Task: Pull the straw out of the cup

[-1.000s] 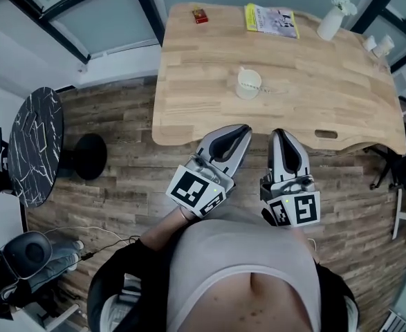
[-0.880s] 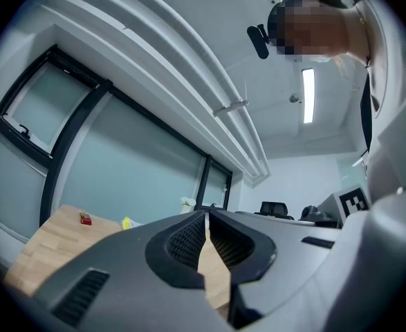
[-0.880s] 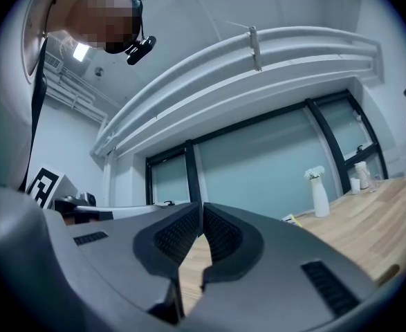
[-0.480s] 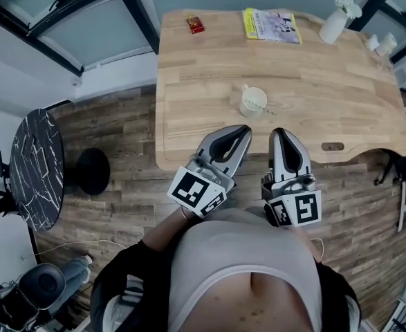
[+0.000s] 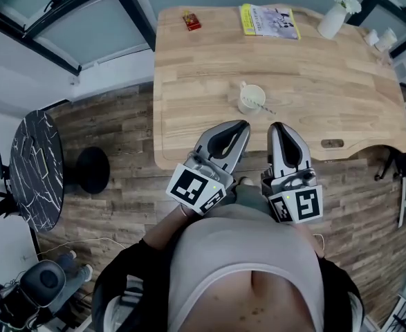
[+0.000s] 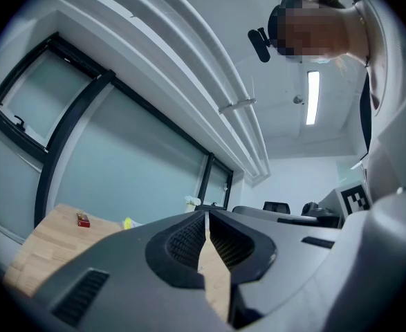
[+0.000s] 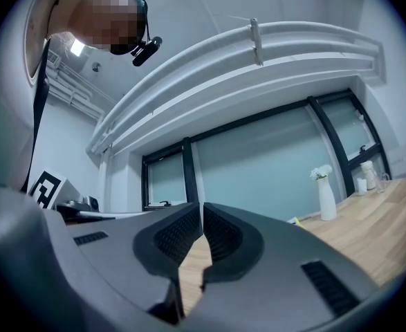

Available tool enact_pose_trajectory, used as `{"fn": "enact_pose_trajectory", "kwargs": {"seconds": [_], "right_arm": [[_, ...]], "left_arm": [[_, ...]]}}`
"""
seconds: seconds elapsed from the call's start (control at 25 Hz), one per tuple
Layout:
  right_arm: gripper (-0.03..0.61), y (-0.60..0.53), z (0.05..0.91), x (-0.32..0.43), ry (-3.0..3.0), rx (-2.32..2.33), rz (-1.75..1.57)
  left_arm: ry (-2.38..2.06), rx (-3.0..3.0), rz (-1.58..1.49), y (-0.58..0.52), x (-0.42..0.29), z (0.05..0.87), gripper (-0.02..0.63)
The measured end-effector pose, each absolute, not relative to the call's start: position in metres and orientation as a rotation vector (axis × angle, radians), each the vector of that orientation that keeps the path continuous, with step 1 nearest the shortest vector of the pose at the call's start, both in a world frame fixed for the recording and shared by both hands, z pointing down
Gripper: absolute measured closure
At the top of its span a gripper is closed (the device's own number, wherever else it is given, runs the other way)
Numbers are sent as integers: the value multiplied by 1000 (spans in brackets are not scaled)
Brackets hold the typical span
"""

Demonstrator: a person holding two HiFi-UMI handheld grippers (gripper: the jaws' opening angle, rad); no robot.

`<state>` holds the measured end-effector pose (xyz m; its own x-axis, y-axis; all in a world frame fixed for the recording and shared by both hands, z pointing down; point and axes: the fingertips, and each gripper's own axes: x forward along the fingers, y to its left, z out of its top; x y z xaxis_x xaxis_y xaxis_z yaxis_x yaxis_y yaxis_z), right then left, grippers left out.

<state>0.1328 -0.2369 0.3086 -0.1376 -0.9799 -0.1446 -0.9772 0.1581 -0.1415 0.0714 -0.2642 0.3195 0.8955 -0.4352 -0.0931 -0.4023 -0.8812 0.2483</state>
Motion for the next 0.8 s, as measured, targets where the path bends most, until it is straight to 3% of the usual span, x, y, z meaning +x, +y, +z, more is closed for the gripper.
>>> {"fn": "enact_pose_trajectory", "kwargs": {"seconds": [0.8], "right_arm": [[540,-251,297,163,2350,-1772,21]], "left_arm": [[-768,2835,-251,-274,105,306,592]]}}
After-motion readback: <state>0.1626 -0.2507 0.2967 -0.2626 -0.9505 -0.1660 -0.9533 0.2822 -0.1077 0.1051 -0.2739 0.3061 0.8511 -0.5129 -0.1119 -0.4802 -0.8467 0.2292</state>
